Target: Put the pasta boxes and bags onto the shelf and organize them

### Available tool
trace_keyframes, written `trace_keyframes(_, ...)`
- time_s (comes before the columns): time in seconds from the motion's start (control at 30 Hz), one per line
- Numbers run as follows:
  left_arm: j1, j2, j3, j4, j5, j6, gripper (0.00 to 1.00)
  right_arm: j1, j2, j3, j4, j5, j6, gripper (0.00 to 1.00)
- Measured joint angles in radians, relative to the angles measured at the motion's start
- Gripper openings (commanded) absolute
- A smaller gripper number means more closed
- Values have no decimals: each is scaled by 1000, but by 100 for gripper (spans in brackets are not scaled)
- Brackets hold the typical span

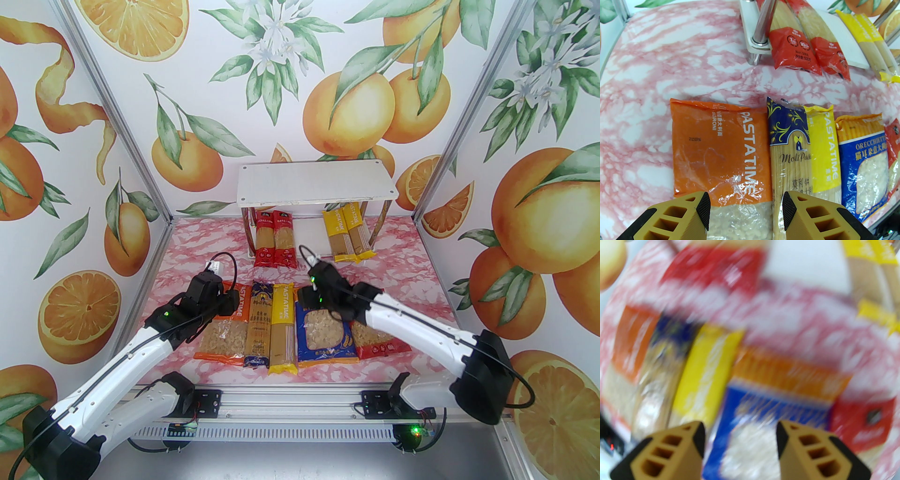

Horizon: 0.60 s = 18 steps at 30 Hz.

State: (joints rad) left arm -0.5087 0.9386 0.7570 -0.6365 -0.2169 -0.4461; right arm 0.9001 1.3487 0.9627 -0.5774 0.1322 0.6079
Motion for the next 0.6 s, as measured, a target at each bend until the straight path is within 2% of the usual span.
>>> trace_keyframes(0.1,1,0,0,11,17,1,61,33,11,-17,15,19,96,65)
trace_keyframes(0.27,3,-3,0,42,62,9,64,185,196,1,93,-21,200,67)
trace_keyframes(0.43,3,-21,0,41,72,19,65,222,314,63,84,-33,249,69)
trace_keyframes(0.6,4,-42,0,37,78,34,66,251,328,89,59,0,294,72)
